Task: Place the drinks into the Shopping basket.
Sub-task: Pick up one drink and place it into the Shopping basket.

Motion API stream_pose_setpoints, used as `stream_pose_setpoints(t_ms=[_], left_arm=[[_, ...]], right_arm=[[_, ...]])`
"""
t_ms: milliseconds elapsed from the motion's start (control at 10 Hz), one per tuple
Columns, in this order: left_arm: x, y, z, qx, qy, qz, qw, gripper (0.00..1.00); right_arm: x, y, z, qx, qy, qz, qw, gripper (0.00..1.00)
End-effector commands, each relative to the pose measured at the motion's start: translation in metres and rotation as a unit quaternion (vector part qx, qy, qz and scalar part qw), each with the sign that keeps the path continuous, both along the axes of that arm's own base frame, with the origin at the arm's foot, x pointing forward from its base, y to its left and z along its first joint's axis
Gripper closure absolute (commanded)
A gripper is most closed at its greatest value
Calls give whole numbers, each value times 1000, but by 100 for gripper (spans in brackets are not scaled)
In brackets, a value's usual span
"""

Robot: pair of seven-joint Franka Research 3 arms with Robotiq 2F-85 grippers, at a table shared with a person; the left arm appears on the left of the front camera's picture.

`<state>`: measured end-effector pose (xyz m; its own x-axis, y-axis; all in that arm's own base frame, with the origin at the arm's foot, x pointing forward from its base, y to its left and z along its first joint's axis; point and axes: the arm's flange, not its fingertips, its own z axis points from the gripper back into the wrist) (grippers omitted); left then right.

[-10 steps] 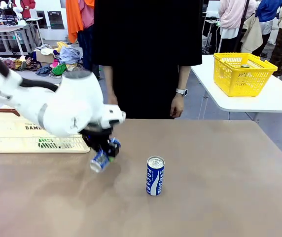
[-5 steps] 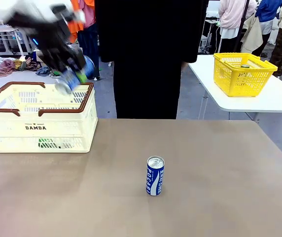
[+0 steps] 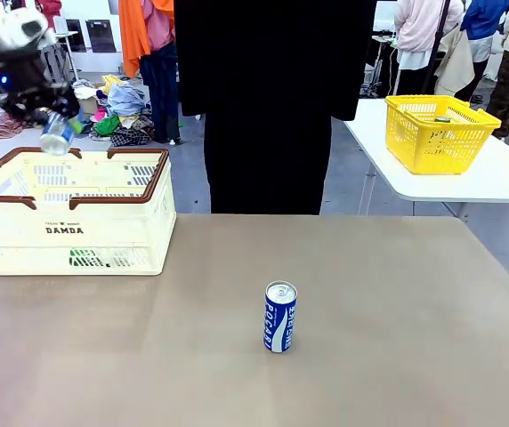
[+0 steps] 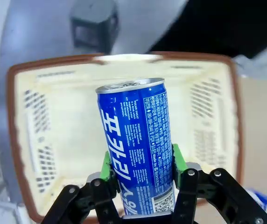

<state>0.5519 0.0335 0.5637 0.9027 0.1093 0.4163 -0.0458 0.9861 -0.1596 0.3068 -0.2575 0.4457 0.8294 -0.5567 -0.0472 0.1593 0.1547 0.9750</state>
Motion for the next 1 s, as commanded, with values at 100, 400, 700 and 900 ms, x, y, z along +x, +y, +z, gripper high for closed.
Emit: stream_pose_setpoints(t_ms=[100, 400, 700, 900], left_arm=[[0, 20, -32, -14, 46, 30, 998, 100], [1, 34, -74, -6, 90, 9, 996, 100], [3, 26, -101, 25, 121, -3, 992, 100], [5, 22, -119, 32, 135, -6, 990, 100]], right_arm=[[-1, 2, 2, -2, -4, -1, 1000, 0], [-1, 2, 2, -2, -4, -1, 1000, 0], [-1, 2, 2, -2, -4, -1, 1000, 0], [-1, 2, 2, -2, -4, -1, 1000, 0]])
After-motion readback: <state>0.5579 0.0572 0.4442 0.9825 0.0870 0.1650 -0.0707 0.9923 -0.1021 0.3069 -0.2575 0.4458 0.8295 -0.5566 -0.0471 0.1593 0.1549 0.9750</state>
